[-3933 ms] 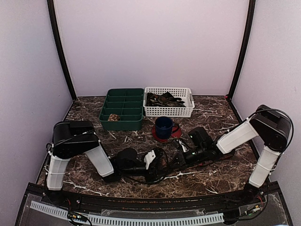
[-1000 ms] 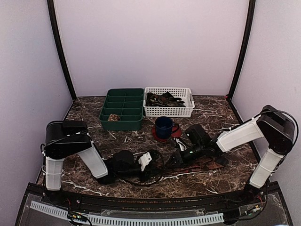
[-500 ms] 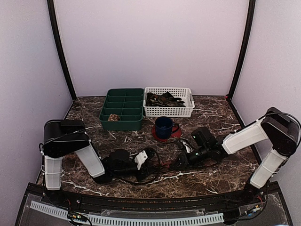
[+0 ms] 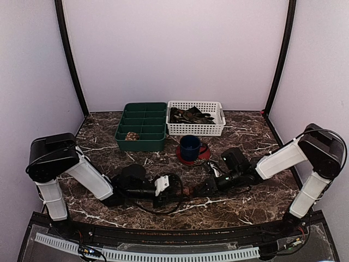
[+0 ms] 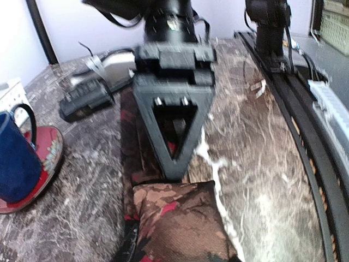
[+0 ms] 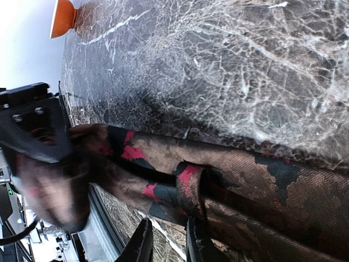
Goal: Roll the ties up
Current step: Roll the tie at the center of the board.
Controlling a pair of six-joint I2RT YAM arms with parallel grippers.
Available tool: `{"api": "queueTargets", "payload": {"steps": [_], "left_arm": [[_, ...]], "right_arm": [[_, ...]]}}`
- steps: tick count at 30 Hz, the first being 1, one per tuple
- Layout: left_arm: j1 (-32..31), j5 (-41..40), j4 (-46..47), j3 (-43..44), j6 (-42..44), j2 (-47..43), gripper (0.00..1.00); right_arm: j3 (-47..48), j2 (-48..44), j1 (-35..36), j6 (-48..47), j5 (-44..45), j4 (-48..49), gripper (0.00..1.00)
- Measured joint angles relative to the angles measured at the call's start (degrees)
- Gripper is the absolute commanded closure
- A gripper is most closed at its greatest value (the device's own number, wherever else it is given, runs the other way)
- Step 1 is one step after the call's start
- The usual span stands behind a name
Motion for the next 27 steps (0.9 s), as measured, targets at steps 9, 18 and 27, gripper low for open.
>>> {"api": "queueTargets", "payload": {"steps": [9, 18, 27], "left_arm": [[0.3, -0.7, -13.2, 1.3, 4.3, 0.7, 0.78], [0.3, -0.8, -14.6, 2.9, 3.3, 1.5, 0.78], [0.3, -1.6, -13.5, 3.0, 2.0, 2.1, 0.78]], "right_arm": [[0.2, -0.1, 0.0, 0.0, 0.2, -1.4, 0.70], [6.5, -1.7, 2.1, 0.4, 0.1, -5.9, 0.59], [13.1, 1.7, 1.3, -5.1, 3.2, -10.9, 0.64]]}}
